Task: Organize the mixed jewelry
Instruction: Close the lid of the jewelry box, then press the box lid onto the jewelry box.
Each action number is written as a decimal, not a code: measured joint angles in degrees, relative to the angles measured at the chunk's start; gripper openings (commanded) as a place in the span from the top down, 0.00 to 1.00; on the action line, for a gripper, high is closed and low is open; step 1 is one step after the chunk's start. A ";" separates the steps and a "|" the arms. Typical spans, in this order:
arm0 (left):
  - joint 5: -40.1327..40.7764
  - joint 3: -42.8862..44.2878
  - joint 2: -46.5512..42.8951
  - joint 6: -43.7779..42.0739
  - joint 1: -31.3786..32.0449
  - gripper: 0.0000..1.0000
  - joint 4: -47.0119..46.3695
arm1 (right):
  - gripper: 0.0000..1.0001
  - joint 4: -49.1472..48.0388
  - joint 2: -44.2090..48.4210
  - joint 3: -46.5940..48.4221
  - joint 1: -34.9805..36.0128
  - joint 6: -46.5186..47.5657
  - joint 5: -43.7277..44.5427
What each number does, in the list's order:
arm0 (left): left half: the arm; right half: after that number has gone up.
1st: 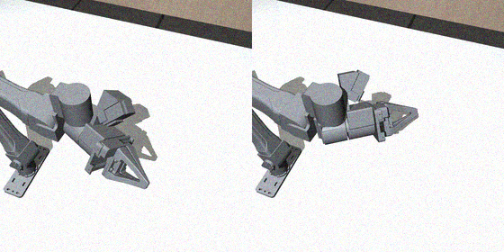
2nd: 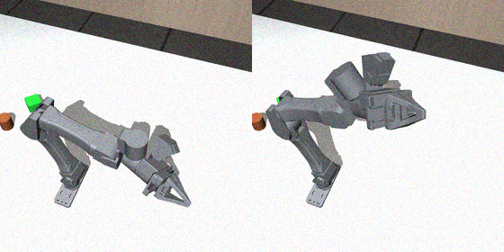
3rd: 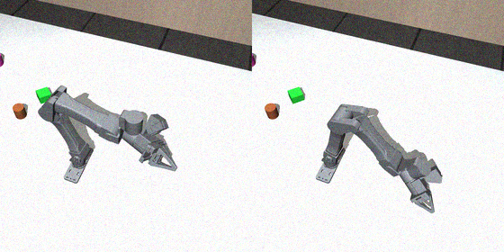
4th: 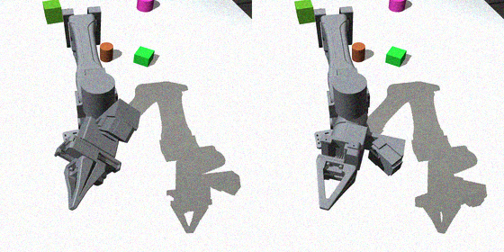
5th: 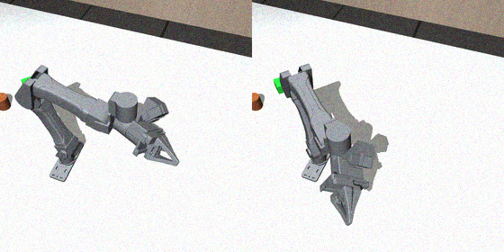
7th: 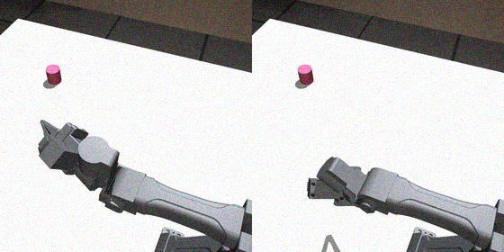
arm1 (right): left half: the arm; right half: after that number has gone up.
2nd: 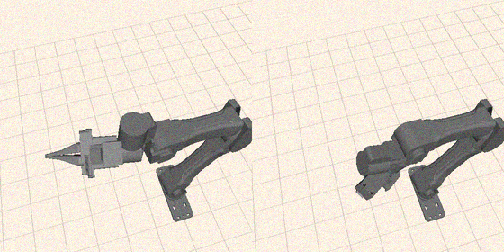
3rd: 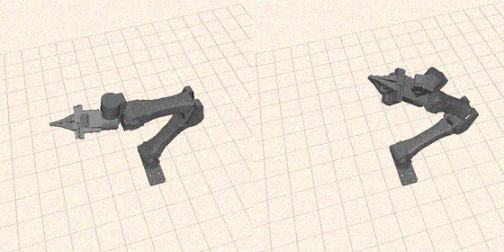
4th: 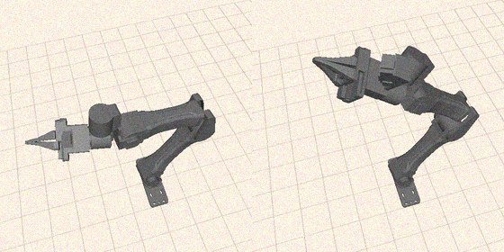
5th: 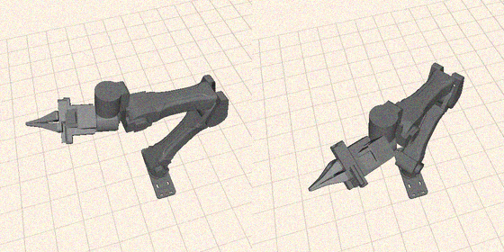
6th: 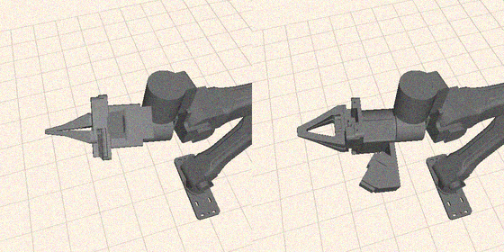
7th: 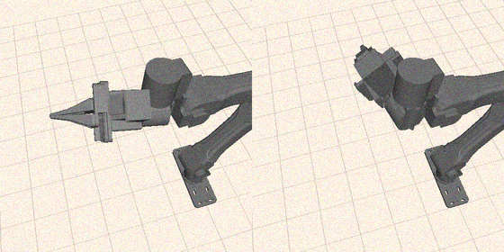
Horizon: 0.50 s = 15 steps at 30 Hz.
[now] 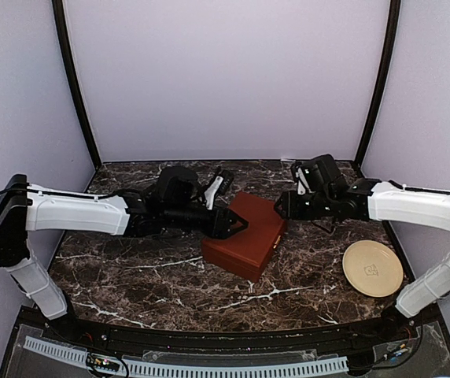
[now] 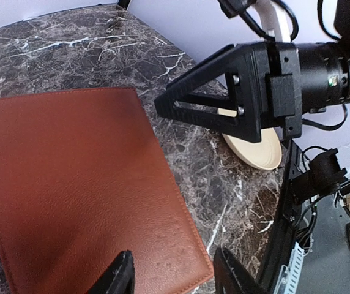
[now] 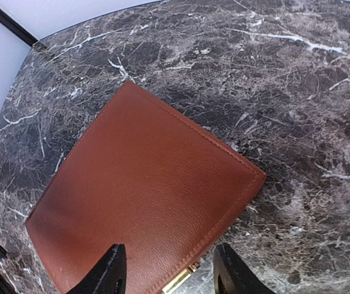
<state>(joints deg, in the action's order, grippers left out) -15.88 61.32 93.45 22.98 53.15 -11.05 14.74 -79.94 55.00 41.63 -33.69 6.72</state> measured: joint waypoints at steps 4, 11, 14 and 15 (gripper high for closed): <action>1.16 1.86 4.81 0.44 0.76 0.59 0.11 | 0.54 2.12 -6.67 6.99 0.00 0.42 -0.35; 1.38 3.52 9.84 0.66 2.78 0.62 -0.68 | 0.56 1.03 -12.68 9.88 -0.44 0.66 -1.40; 1.60 3.28 12.26 0.68 3.06 0.62 -1.46 | 0.58 -0.85 -15.54 8.17 -0.66 0.35 -2.36; 1.60 3.15 12.59 0.72 3.13 0.62 -2.29 | 0.59 -2.69 -16.09 7.23 -0.72 0.22 -2.62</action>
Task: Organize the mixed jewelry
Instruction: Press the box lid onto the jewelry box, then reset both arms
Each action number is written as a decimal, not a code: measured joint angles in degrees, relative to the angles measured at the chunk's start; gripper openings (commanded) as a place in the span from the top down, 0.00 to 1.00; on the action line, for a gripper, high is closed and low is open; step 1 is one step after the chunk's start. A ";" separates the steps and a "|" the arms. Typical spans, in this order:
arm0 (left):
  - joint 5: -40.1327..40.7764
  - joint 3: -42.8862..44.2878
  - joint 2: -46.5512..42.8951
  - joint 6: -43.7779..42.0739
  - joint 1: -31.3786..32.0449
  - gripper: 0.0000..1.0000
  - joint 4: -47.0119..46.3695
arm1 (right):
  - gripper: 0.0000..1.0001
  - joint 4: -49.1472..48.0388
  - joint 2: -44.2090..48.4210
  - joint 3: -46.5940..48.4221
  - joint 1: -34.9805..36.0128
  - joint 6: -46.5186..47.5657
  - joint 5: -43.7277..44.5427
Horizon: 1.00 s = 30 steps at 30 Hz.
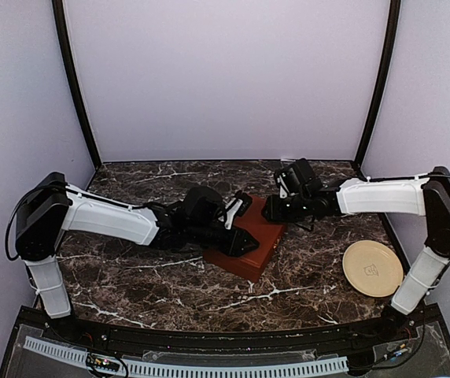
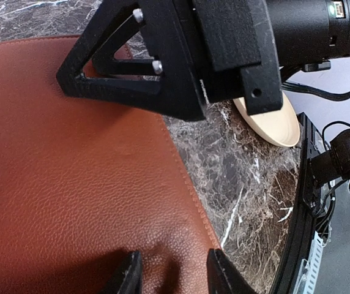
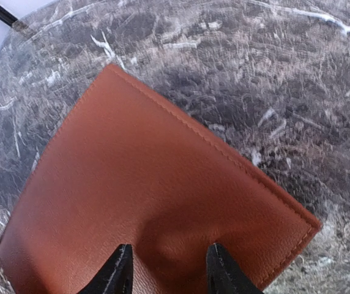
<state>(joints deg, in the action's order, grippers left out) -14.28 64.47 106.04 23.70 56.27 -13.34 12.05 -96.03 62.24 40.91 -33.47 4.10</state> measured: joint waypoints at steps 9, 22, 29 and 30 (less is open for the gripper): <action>1.79 -4.07 0.02 0.96 0.94 0.58 -6.84 | 0.54 -13.66 -0.07 -6.36 -0.68 -4.74 -1.86; 7.23 -8.90 -9.84 -3.48 -9.07 0.16 -2.91 | 0.19 -11.61 8.55 -10.91 -5.97 -0.50 -1.77; 7.21 -21.97 -21.27 -7.10 -31.69 0.13 -5.31 | 0.18 -15.41 15.93 -19.80 -22.73 6.82 -1.49; 6.78 -23.74 -22.88 -7.32 -34.82 0.11 -5.64 | 0.18 -16.46 17.20 -21.42 -25.86 8.00 -1.64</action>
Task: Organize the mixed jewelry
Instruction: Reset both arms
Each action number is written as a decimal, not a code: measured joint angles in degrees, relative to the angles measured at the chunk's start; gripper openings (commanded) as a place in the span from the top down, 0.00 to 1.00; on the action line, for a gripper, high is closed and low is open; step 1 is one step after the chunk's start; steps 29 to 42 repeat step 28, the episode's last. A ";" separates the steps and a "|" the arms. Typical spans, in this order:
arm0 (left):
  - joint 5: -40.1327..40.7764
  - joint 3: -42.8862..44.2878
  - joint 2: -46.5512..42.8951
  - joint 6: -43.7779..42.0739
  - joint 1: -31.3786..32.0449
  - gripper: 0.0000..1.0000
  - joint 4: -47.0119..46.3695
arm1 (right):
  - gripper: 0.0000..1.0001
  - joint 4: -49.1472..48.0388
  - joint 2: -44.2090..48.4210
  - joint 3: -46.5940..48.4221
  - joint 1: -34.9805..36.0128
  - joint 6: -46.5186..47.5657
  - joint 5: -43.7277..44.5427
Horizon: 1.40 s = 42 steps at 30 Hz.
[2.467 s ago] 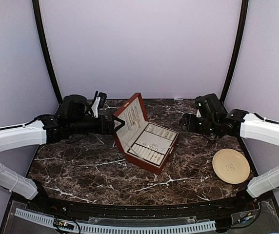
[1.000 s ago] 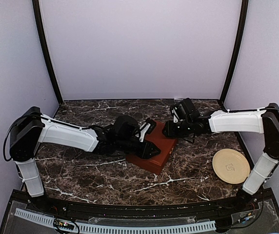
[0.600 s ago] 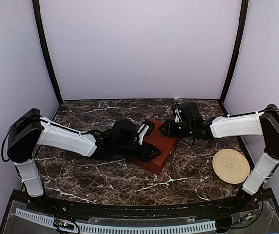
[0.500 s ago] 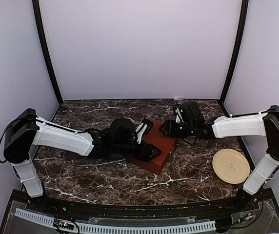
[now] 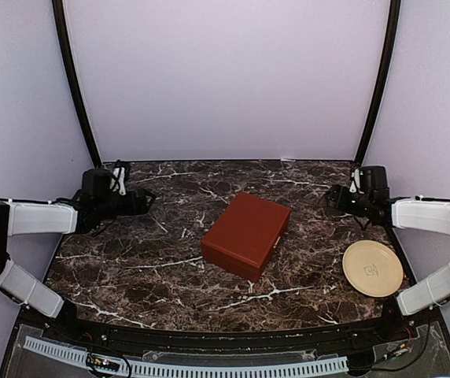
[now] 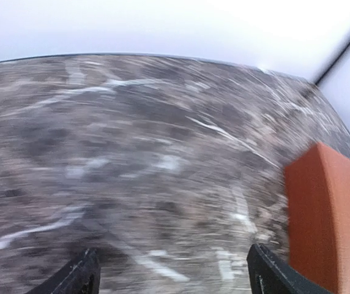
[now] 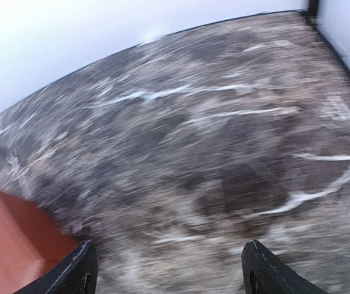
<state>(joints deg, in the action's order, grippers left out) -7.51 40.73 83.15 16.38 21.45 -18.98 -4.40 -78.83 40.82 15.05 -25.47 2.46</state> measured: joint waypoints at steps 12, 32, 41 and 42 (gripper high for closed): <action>2.38 -24.04 -21.66 -4.39 -24.57 0.01 -13.62 | 0.17 -24.13 11.67 -21.77 -22.10 9.97 2.01; 8.81 -28.83 -16.24 -13.84 -24.57 0.01 -26.49 | 0.14 -48.94 6.51 -29.20 -22.10 16.70 3.65; 8.81 -28.83 -16.24 -13.84 -24.57 0.01 -26.49 | 0.14 -48.94 6.51 -29.20 -22.10 16.70 3.65; 8.81 -28.83 -16.24 -13.84 -24.57 0.01 -26.49 | 0.14 -48.94 6.51 -29.20 -22.10 16.70 3.65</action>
